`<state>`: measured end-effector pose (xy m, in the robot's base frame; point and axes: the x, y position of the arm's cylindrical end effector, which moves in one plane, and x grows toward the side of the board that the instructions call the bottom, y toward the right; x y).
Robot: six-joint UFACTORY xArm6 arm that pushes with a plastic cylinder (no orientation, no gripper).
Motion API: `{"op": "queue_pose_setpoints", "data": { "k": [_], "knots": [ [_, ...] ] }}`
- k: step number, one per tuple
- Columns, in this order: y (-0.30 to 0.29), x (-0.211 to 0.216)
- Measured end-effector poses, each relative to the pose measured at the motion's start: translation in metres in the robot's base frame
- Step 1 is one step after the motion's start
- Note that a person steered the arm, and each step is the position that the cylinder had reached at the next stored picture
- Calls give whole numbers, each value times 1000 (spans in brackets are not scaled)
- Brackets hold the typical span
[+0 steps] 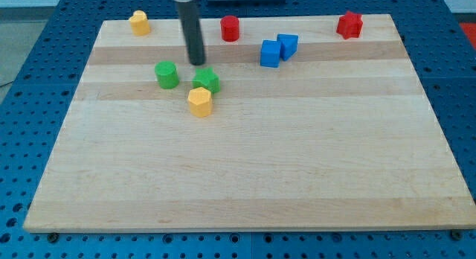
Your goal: Slide the green circle to the center left
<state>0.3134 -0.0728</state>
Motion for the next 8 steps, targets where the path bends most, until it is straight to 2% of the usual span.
{"op": "queue_pose_setpoints", "data": {
  "k": [1, 3, 5, 6, 7, 8],
  "knots": [
    [9, 12],
    [-91, 56],
    [-73, 16],
    [-113, 29],
    [-157, 61],
    [-172, 63]
  ]
}}
